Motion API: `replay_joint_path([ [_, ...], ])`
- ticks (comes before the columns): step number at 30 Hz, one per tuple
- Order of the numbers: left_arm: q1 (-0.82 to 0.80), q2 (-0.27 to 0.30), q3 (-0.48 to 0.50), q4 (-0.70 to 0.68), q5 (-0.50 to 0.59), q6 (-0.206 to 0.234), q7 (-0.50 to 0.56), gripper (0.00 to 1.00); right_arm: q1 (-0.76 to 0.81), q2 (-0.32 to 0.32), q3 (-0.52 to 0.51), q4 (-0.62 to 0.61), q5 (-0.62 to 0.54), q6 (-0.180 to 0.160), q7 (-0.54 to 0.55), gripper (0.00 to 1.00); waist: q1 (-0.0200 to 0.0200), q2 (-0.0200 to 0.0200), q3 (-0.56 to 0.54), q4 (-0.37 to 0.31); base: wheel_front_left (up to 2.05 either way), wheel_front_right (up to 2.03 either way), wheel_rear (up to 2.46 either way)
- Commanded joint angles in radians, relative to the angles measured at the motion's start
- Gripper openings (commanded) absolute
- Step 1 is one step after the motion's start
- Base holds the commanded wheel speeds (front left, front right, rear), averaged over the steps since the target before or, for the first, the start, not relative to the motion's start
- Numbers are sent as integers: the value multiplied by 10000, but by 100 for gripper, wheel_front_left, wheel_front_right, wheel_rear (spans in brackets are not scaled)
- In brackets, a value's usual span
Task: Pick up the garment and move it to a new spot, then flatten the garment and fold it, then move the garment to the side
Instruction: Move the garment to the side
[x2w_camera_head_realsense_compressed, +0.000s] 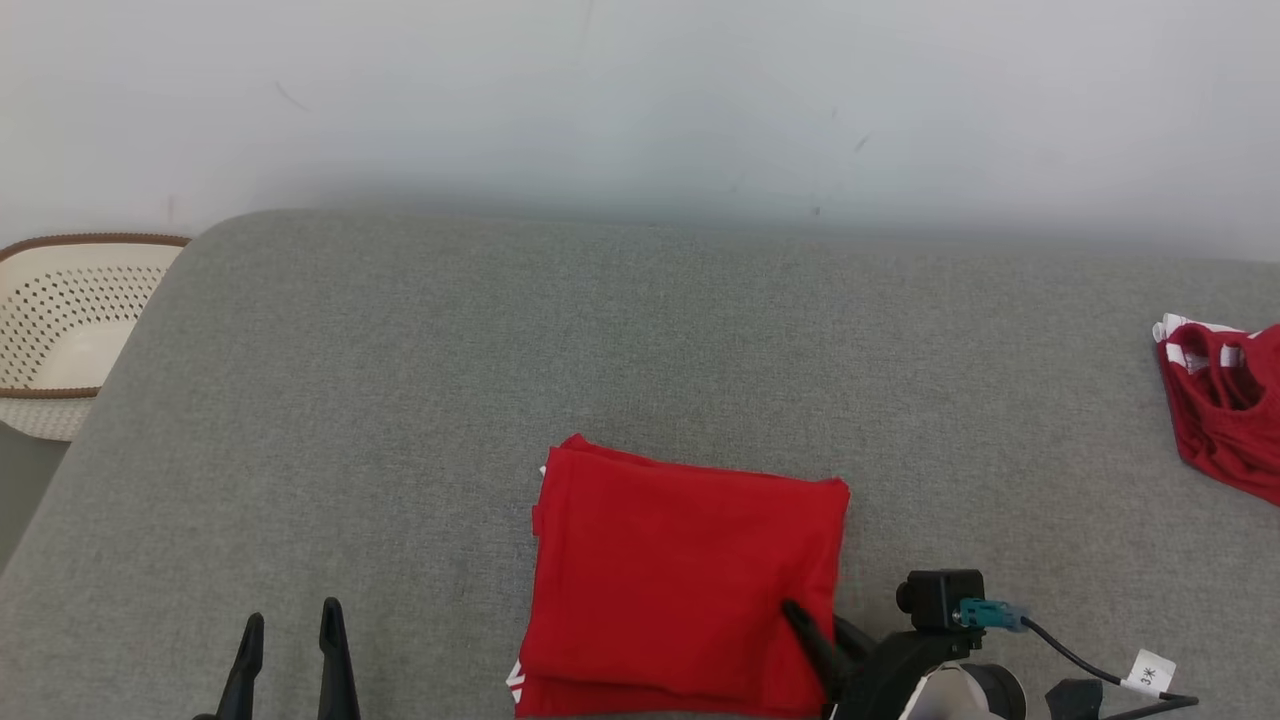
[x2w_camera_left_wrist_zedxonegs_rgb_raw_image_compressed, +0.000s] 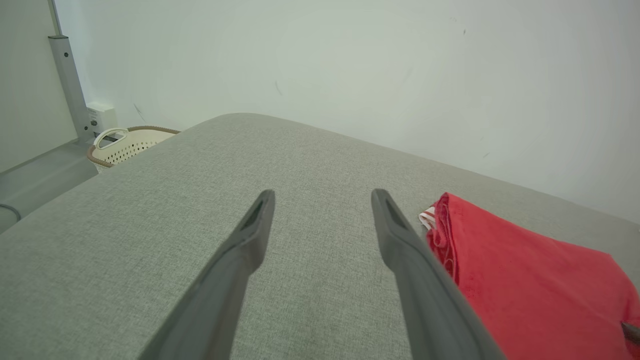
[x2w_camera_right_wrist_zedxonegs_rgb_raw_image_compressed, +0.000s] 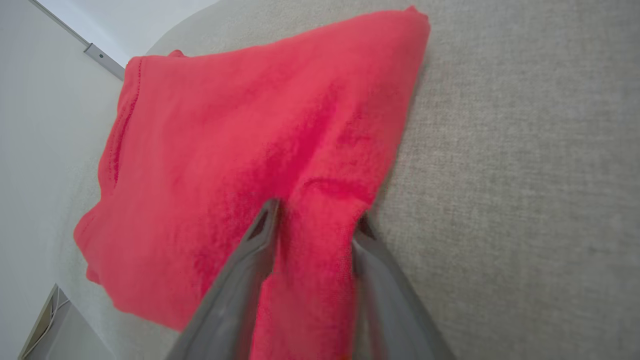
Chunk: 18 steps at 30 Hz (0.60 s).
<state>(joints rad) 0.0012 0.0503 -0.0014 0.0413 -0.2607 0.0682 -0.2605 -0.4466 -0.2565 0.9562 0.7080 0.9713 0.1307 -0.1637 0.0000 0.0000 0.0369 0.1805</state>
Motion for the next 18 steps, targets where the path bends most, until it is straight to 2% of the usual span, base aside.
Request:
replay_joint_path([
  [1, 84, 9, 12, -25, -34, 25, -37, 100, -91, -32, 88, 14, 80, 0, -58, 0, 0, 0, 16, -16, 0, 0, 0],
  [9, 62, 9, 41, -17, -125, 79, -37, 100, -572, -364, 442, 75, 315, 0, -540, 0, 0, 0, 62, -144, 0, 0, 0],
  [18, 41, 9, 132, -106, 12, 26, -37, 100, -1873, -1232, 770, 211, -16, -1, -745, 0, 0, 0, 248, -701, 0, 0, 0],
])
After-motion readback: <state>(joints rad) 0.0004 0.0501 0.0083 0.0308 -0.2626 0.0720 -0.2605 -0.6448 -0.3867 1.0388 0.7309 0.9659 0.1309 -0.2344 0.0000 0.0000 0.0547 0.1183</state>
